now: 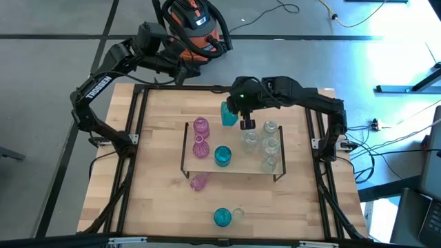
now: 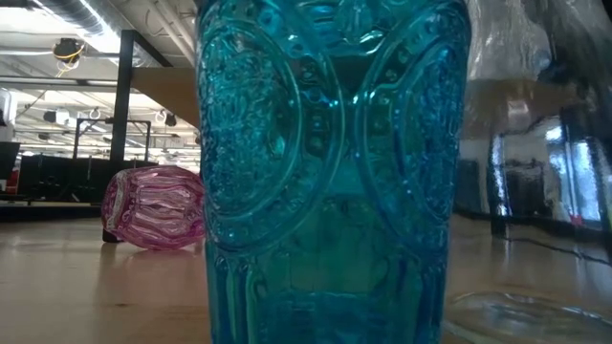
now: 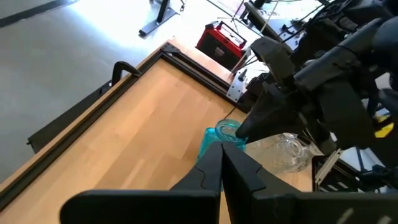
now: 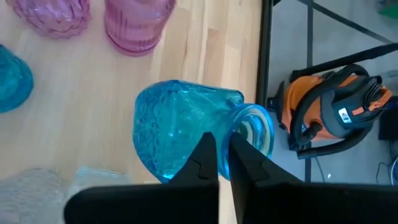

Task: Sort vases onto shelf
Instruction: Put the blue vase on the shelf aligned with the other blue vase

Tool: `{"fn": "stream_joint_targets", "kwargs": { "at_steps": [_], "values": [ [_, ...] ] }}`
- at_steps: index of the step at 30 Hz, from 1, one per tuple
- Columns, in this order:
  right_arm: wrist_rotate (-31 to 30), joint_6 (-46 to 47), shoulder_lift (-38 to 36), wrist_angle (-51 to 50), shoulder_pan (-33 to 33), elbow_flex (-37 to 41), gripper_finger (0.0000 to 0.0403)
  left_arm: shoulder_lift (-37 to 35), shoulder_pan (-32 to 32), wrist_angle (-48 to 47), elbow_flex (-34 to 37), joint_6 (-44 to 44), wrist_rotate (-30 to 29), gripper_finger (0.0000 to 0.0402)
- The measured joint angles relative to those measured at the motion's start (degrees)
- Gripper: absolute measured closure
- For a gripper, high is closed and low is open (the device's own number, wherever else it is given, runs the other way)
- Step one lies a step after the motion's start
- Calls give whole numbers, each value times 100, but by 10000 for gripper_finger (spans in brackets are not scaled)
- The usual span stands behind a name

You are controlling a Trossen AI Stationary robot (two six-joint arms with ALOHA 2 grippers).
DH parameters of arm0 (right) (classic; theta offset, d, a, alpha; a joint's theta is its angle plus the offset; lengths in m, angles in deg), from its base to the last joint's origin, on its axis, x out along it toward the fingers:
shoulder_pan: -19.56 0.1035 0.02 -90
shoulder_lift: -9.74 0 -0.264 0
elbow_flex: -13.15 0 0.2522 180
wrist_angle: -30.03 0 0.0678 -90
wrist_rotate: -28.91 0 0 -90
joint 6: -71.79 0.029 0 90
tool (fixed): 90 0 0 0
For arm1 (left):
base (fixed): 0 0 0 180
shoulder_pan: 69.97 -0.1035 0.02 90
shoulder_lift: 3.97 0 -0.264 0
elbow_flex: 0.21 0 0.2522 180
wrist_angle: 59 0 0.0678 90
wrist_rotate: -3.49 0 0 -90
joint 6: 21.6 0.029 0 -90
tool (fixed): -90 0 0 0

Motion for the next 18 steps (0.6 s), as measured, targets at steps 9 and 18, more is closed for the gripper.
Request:
{"fn": "stream_joint_targets", "kwargs": {
  "at_steps": [9, 18],
  "values": [
    [8, -21, 34, 92, 237, 0, 403, 0, 22, -2, 0, 11, -74, 402],
    [-587, -148, 266, 306, 529, 2, 403, 0, 63, 0, 0, 13, -734, 401]
  ]
}}
